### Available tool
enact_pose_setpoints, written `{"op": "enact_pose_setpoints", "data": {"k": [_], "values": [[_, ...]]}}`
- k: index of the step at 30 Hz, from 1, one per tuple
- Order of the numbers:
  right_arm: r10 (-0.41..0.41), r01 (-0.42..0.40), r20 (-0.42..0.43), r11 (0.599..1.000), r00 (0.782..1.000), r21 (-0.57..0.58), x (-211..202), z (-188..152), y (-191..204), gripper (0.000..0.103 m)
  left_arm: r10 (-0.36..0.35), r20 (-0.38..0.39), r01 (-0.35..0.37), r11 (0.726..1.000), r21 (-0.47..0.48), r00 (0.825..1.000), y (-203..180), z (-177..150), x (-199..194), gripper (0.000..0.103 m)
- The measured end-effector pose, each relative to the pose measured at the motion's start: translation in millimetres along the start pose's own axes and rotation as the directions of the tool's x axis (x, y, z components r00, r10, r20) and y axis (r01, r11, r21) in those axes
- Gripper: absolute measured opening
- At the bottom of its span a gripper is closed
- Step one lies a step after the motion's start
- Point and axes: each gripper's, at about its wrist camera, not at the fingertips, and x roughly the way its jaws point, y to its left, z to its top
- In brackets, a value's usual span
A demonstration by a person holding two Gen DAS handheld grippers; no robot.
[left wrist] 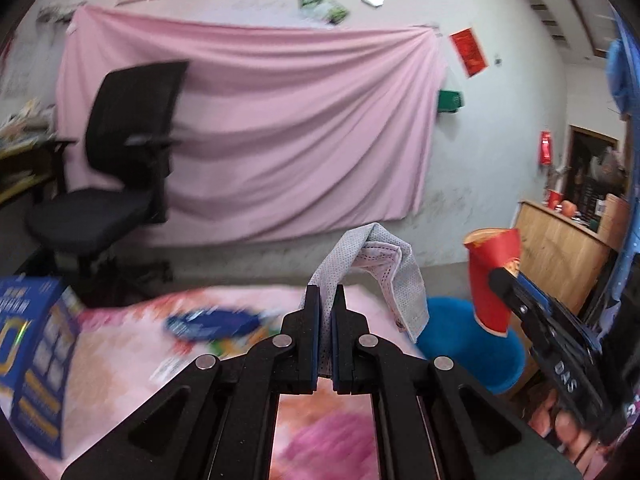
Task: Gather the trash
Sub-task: 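Grasp the red cup with the right tool while the left tool grasps the grey mask, then drop the red cup and grey mask into the blue basin, opening both tools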
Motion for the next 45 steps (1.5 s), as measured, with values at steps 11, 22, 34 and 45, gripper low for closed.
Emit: {"op": "enact_pose_setpoints", "data": {"k": [11, 22, 34, 45], "values": [[-0.274, 0.274, -0.017, 0.952, 0.962, 0.134, -22, -4, -84, 0.046, -0.166, -0.101, 0.177, 0.978, 0.113, 0.981, -98, 5, 89, 0.003], [-0.290, 0.347, -0.271, 0.918, 0.918, 0.192, 8, -41, -136, 0.046, -0.166, -0.385, 0.177, 0.984, -0.007, 0.908, -131, -16, 183, 0.003], [-0.245, 0.352, -0.383, 0.905, 0.891, 0.238, 30, -58, -155, 0.049, -0.179, -0.449, 0.162, 0.984, -0.076, 0.876, -118, -33, 195, 0.034], [-0.259, 0.286, -0.152, 0.937, 0.954, 0.202, 8, -18, -118, 0.087, -0.114, -0.141, 0.105, 0.992, -0.064, 0.984, -72, -5, 109, 0.062]]}}
